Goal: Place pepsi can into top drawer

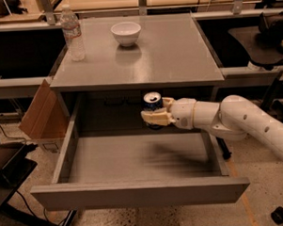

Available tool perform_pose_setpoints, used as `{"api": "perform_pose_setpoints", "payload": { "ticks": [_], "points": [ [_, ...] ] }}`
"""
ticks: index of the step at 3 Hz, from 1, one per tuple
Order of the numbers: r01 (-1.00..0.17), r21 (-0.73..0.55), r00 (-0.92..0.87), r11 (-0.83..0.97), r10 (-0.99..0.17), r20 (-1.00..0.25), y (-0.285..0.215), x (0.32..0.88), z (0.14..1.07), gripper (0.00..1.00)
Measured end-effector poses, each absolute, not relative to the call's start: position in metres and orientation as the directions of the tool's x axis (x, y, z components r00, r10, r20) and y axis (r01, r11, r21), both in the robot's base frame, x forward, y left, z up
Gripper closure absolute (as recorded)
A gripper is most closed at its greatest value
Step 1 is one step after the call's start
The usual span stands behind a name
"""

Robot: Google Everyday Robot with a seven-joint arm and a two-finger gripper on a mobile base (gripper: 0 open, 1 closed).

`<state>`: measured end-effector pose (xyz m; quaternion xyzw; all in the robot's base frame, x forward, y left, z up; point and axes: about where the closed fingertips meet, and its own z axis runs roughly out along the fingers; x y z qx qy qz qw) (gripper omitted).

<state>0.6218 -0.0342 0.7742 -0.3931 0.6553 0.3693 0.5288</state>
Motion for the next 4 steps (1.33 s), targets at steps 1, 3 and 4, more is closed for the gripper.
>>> {"api": "perform_pose_setpoints", "payload": {
  "ticks": [1, 3, 4],
  "points": [
    [-0.904, 0.090, -0.149, 0.418, -0.111, -0.983, -0.033, 0.619, 0.756, 1.00],
    [-0.907, 0.093, -0.171, 0.412, -0.156, -0.973, -0.028, 0.614, 0.722, 1.00],
    [-0.912, 0.036, -0.146, 0.408, -0.241, -0.959, -0.018, 0.612, 0.716, 1.00]
  ]
}}
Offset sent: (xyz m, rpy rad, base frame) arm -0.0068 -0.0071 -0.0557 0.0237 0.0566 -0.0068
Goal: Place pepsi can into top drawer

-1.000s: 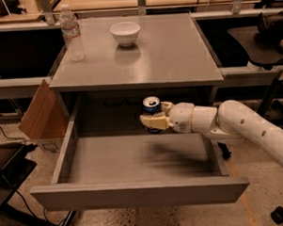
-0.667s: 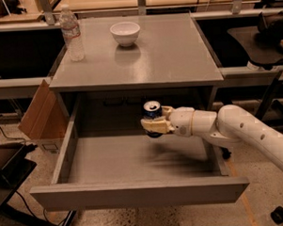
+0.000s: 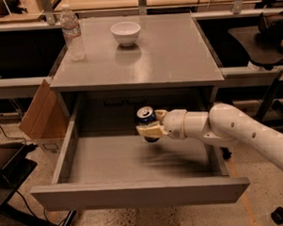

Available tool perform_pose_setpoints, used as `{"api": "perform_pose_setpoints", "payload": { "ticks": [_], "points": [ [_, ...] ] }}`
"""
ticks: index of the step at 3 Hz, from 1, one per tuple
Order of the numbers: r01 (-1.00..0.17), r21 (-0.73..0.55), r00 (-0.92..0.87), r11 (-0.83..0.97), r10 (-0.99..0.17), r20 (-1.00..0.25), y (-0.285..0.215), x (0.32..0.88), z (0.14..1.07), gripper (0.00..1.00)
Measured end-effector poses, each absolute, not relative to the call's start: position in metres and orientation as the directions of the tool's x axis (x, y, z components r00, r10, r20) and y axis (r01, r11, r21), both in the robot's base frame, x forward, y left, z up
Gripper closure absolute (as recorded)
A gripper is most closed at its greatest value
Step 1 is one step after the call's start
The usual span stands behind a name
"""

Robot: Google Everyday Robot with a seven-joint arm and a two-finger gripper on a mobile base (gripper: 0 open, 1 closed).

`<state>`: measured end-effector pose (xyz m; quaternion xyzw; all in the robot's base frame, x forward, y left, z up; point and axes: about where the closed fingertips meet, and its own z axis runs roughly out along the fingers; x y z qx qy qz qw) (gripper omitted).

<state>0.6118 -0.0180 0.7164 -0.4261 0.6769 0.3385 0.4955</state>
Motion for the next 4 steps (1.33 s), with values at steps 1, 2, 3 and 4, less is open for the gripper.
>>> {"api": "perform_pose_setpoints", "payload": {
  "ticks": [1, 2, 3, 4],
  "points": [
    [-0.913, 0.004, -0.142, 0.409, -0.309, -0.940, -0.009, 0.603, 0.706, 1.00],
    [-0.909, -0.005, -0.163, 0.416, -0.368, -0.915, -0.002, 0.595, 0.693, 0.83],
    [-0.911, -0.003, -0.163, 0.411, -0.368, -0.916, 0.001, 0.594, 0.692, 0.52],
    [-0.913, -0.002, -0.163, 0.409, -0.368, -0.916, 0.003, 0.593, 0.692, 0.28]
  ]
}}
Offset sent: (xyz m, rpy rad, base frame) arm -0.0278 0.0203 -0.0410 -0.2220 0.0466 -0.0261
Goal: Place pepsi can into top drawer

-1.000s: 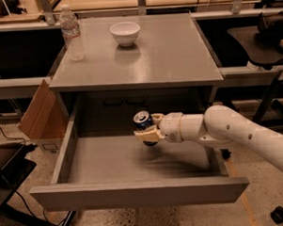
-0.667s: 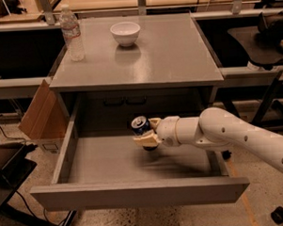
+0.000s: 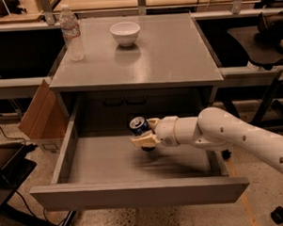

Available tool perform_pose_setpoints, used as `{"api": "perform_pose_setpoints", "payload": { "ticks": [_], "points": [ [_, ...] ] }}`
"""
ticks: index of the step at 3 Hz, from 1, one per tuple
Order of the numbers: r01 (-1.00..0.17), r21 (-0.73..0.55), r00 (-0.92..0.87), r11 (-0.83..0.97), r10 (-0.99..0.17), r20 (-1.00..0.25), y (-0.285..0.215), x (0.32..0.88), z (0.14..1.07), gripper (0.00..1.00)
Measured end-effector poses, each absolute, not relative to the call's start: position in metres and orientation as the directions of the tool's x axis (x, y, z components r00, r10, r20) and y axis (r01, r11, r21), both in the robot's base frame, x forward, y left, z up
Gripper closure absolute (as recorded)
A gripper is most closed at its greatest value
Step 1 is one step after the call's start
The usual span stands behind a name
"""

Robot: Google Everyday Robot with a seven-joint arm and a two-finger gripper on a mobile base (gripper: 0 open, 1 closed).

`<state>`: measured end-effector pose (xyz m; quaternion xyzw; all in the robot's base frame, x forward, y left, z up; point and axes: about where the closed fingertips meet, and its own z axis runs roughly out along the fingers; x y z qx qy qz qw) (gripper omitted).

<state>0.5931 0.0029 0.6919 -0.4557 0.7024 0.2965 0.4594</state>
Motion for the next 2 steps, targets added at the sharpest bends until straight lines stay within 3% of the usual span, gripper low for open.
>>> {"api": "perform_pose_setpoints", "payload": {
  "ticks": [1, 2],
  "points": [
    [-0.914, -0.001, -0.162, 0.405, -0.368, -0.916, 0.0049, 0.5927, 0.6917, 0.06],
    [-0.915, -0.001, -0.161, 0.403, -0.368, -0.916, 0.0062, 0.5924, 0.6916, 0.00]
  ]
}}
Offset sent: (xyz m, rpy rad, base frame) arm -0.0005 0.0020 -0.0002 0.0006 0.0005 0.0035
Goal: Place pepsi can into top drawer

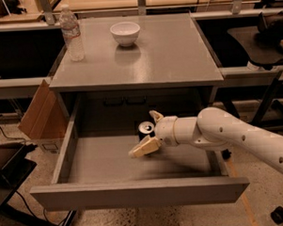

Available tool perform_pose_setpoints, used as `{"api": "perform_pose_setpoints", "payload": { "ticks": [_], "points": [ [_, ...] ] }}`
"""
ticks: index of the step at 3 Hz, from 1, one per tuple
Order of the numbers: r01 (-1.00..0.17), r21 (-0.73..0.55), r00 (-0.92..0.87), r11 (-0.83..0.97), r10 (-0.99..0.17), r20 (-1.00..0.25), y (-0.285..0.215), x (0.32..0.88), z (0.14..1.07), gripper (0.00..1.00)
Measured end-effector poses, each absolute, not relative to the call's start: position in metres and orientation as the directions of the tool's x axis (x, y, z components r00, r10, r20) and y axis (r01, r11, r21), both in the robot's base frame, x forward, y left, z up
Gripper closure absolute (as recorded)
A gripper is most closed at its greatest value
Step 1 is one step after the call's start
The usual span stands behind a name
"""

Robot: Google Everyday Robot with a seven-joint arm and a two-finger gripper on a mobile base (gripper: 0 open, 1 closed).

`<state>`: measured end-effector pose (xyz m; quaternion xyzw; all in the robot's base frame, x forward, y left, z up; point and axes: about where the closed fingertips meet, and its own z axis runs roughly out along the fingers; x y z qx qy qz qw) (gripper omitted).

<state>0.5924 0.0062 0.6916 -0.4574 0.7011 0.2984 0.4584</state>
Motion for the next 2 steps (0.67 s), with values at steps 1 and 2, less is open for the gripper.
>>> {"api": "perform_pose_setpoints", "payload": {
  "ticks": [1, 2],
  "points": [
    [-0.915, -0.001, -0.161, 0.403, -0.368, -0.916, 0.0063, 0.5924, 0.6916, 0.00],
    [-0.920, 0.010, -0.167, 0.391, -0.368, -0.915, 0.0011, 0.5916, 0.6979, 0.00]
  ]
}}
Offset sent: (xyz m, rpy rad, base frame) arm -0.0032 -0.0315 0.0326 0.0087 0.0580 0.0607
